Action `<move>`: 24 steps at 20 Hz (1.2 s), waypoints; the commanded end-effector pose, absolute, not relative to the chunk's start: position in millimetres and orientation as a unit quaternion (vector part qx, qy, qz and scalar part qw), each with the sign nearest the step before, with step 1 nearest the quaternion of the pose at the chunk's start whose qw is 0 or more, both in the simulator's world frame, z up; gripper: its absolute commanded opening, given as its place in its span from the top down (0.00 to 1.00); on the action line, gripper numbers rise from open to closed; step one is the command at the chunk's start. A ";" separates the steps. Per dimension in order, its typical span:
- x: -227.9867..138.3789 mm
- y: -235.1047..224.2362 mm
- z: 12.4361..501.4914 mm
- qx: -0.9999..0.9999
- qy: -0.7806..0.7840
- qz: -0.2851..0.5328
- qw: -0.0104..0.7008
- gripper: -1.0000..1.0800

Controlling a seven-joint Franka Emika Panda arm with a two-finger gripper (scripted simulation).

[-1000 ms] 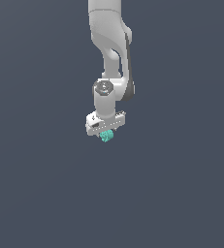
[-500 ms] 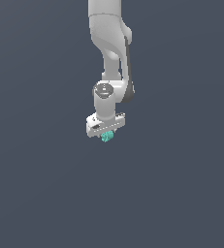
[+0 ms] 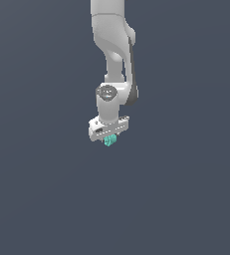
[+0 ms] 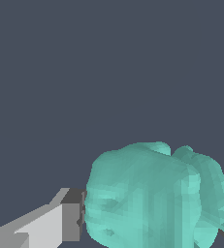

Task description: Pick up the object and move it to a goal position.

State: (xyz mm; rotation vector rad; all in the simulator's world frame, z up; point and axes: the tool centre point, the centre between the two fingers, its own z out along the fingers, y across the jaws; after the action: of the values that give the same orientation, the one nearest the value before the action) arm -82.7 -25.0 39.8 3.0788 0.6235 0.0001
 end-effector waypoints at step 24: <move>4.8 95.2 187.9 0.980 0.199 0.000 0.000 1.00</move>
State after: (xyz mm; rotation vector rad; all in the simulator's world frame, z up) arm -1.8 86.0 176.3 3.0785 0.6255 0.0022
